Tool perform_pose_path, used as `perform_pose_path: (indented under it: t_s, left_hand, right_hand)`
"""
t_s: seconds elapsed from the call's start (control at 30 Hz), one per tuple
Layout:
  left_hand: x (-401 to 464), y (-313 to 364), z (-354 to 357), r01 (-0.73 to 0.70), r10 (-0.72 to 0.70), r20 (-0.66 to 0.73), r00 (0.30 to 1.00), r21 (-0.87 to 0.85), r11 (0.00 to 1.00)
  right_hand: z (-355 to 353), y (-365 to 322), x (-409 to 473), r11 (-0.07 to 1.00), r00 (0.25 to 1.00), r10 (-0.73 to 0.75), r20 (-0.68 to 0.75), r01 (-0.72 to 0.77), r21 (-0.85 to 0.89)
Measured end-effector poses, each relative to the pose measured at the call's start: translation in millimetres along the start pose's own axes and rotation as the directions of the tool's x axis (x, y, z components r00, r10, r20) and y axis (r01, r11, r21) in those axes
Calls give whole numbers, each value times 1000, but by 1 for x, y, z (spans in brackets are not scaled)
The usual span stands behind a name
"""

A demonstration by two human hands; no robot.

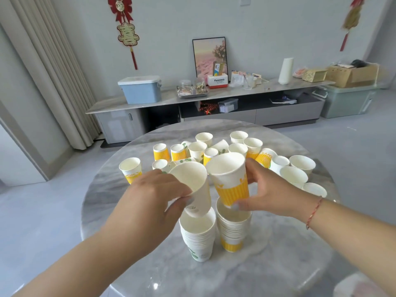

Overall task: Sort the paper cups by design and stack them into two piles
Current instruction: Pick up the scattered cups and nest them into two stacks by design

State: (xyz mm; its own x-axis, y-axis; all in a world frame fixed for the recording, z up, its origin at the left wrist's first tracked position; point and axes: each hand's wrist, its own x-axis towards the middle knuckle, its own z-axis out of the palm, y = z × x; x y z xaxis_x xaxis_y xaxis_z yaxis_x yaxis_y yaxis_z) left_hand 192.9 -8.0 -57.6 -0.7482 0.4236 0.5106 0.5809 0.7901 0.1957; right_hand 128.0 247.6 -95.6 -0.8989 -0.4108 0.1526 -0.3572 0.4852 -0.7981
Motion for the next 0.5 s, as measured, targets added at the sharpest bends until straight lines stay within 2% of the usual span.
perform_pose_path:
  t_s: [0.13, 0.27, 0.37, 0.5]
  left_hand:
    - [-11, -5, 15, 31, -35, 165, 986, 29, 999]
    - [-17, -8, 25, 94, -106, 212, 972, 70, 993]
    - [-20, -4, 38, 134, -154, 285, 946, 89, 987]
    - [-25, -2, 67, 151, -230, 418, 879, 215, 965]
  right_hand:
    - [6, 10, -5, 998, 994, 67, 91, -68, 0]
    - [4, 11, -7, 990, 994, 61, 90, -49, -130]
    - [12, 14, -12, 961, 987, 59, 147, -17, -275]
    - [31, 22, -13, 868, 984, 60, 166, 31, -496]
